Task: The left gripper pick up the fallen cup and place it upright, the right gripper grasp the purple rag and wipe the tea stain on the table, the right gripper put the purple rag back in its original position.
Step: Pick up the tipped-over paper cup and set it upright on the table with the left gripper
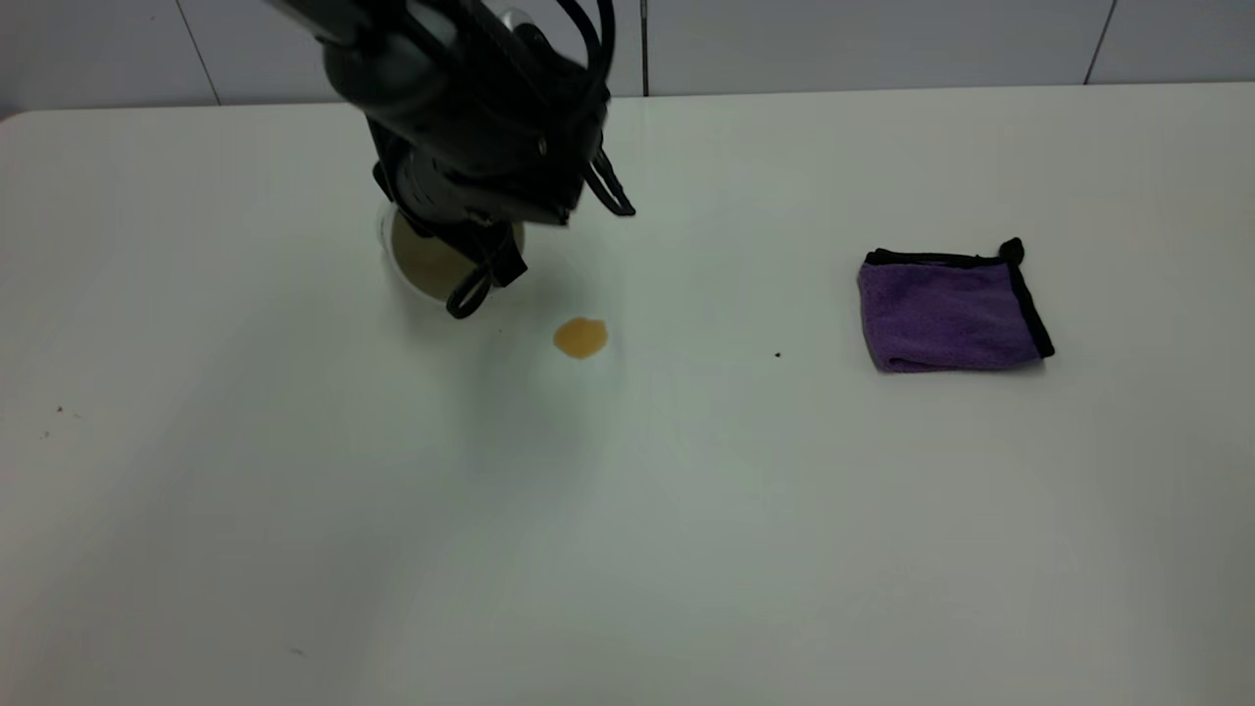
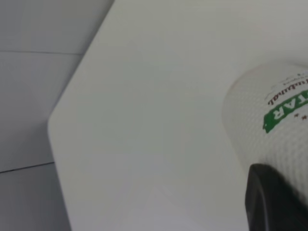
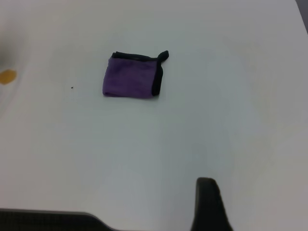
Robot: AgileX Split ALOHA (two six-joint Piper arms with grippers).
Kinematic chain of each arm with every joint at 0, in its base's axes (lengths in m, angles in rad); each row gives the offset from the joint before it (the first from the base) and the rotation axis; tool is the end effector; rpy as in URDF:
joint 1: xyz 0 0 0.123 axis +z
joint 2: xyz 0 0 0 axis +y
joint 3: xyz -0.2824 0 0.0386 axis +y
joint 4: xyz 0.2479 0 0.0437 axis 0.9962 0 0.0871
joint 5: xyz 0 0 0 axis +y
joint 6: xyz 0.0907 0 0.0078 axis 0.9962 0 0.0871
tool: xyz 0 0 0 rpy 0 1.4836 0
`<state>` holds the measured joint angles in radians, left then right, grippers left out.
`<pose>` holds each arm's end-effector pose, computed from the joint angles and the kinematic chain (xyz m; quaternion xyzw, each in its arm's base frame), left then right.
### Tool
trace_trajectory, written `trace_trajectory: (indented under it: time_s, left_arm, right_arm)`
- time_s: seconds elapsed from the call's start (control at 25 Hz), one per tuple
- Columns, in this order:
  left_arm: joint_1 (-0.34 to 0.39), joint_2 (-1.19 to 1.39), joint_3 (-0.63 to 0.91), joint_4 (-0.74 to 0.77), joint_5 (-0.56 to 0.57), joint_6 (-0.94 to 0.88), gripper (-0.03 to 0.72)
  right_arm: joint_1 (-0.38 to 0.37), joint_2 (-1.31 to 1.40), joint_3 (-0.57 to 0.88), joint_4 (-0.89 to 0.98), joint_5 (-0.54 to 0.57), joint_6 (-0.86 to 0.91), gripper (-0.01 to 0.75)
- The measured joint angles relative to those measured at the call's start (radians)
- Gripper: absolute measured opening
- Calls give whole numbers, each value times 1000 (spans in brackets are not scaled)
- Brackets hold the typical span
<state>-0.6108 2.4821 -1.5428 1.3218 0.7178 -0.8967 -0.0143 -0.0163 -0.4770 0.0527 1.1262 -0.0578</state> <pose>0.4121 -0.2176 0.0300 0.3450 0.8472 0.2943 0.2767 -0.0076 0.0044 0.2656 -0.0207 0.8710 0.0086 0.4909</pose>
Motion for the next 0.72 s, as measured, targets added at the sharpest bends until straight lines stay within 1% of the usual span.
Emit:
trace_trajectory:
  time_s: [0.08, 0.16, 0.24, 0.4, 0.44, 0.52, 0.56, 0.64, 0.72]
  left_arm:
    - [34, -48, 0, -145, -64, 132, -26]
    - [78, -92, -10, -315, -86, 285, -26]
    - [118, -114, -41, -501, -82, 464, -26]
    - [195, -115, -146, -932, -49, 862, -26]
    - [215, -111, -167, -1019, -39, 952, -26]
    - [247, -102, -222, -1198, -8, 1088, -26]
    - [263, -93, -250, -1266, 15, 1144, -26]
    - [288, -71, -302, -1347, 67, 1215, -26]
    - [302, -35, -356, -1379, 112, 1237, -26]
  right_arm:
    - [0, 0, 0, 0, 0, 0, 533]
    - [0, 0, 0, 0, 0, 0, 533]
    - [0, 0, 0, 0, 0, 0, 533]
    - [0, 0, 0, 0, 0, 0, 533]
    - [0, 0, 0, 0, 0, 0, 533]
    - [0, 0, 0, 0, 0, 0, 533]
    - [0, 0, 0, 0, 0, 0, 533]
    - [0, 0, 0, 0, 0, 0, 533]
    - [0, 0, 0, 0, 0, 0, 533]
